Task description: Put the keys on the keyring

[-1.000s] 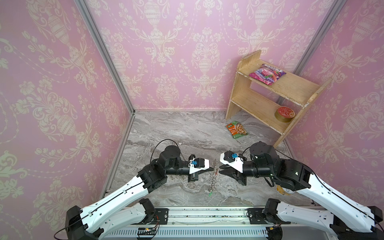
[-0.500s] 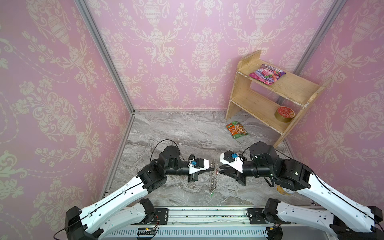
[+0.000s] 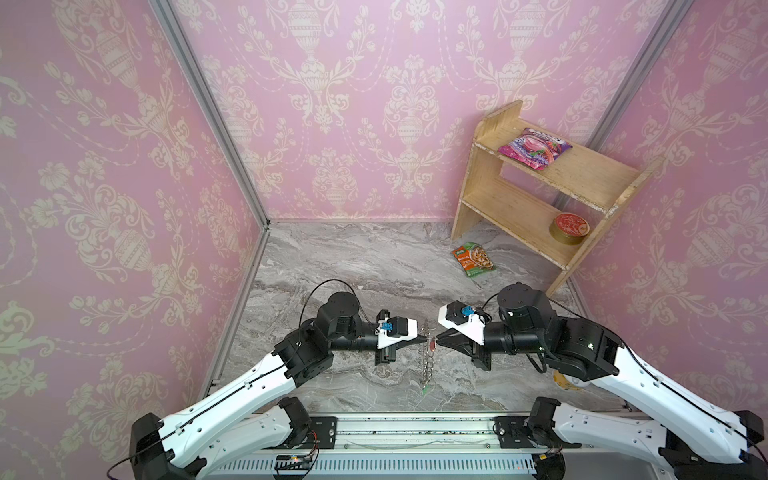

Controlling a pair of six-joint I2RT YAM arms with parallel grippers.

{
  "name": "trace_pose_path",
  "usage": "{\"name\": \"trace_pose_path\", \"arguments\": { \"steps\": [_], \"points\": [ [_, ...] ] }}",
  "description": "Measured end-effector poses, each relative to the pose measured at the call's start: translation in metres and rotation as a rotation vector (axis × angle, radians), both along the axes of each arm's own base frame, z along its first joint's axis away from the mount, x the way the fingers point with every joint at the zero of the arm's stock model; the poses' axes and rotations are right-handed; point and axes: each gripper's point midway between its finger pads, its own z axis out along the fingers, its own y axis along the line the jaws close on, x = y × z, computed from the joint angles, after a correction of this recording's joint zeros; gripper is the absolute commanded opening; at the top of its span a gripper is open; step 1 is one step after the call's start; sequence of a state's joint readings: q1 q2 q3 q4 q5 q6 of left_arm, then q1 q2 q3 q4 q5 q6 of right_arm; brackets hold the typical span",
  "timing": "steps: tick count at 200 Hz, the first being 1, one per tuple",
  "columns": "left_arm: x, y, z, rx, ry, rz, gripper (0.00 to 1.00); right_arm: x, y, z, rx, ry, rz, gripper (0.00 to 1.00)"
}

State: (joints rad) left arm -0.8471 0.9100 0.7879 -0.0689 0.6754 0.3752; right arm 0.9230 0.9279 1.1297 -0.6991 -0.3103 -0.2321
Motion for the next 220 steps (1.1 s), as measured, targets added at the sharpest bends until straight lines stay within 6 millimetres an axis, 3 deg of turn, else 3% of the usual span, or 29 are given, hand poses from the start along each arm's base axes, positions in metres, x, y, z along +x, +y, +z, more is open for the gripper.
{"name": "trace_pose_path", "arguments": {
  "steps": [37, 97, 129, 220],
  "points": [
    [-0.0001, 0.0001, 0.0002, -0.001, -0.001, 0.000, 0.00, 0.0000, 0.0000, -0.0001, 0.000, 0.001, 0.000, 0.15],
    [-0.0006, 0.0007, 0.0013, -0.004, -0.003, 0.000, 0.00, -0.0001, -0.0001, -0.0010, -0.002, 0.002, 0.000, 0.11],
    [-0.0009, 0.0011, 0.0015, -0.005, -0.004, 0.001, 0.00, -0.0001, -0.0001, -0.0011, -0.003, 0.001, 0.001, 0.00],
    [-0.0006, 0.0007, 0.0008, -0.003, 0.002, 0.001, 0.00, -0.0010, 0.0005, -0.0029, -0.008, 0.008, 0.006, 0.00]
  ]
}}
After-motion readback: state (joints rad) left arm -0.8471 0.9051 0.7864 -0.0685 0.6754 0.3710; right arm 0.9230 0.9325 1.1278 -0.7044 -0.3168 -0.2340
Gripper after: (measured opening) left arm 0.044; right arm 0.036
